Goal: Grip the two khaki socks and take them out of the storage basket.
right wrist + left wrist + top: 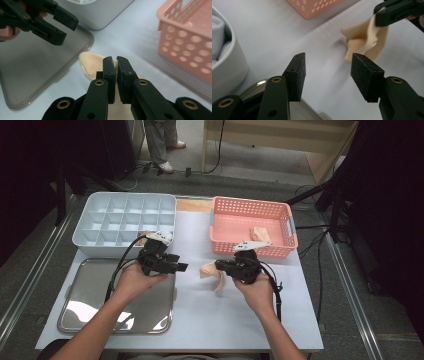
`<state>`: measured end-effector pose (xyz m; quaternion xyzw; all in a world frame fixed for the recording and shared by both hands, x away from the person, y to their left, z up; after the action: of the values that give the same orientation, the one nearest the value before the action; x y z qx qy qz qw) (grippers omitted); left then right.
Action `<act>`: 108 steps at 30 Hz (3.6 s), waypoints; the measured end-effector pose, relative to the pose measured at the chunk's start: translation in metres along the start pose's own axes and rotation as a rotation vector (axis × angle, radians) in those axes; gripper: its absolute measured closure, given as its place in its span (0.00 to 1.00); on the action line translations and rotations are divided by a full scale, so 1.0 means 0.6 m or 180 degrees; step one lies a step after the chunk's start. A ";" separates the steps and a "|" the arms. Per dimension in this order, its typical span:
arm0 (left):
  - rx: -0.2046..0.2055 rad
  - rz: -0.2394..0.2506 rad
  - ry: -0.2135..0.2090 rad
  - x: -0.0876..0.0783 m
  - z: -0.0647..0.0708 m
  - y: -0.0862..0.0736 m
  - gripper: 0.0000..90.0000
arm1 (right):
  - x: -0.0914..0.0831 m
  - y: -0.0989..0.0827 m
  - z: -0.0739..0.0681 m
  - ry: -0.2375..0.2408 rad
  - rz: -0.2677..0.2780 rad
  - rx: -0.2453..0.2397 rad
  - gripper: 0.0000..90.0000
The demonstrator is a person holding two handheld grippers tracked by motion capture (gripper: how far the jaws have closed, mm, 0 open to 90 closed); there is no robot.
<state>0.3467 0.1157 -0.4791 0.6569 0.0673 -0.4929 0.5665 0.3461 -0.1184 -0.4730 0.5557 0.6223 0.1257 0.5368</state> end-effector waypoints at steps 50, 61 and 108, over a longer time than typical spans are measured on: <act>0.0155 -0.0009 0.0041 0.025 0.010 -0.012 0.53 | -0.031 0.017 0.054 -0.0339 0.0328 -0.0014 0.75; 0.0147 -0.0013 0.0002 0.017 0.016 -0.017 0.52 | -0.069 0.030 0.088 -0.0431 0.0489 0.0091 0.73; 0.0172 0.0013 0.0052 0.012 0.017 -0.028 0.53 | -0.088 0.092 0.289 -0.1246 0.0443 0.0472 0.80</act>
<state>0.3334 0.1099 -0.4944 0.6761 0.0572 -0.4880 0.5491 0.5066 -0.2189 -0.4719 0.6491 0.4739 0.0060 0.5950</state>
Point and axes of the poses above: each handheld gripper's, and its own axes: x roughly forward along the jaws, y roughly out of its top, z roughly to its right, the point moved 4 cm from there along x, roughly forward along the jaws, and after that the axes turned 15 degrees about y, right-handed, at the moved point
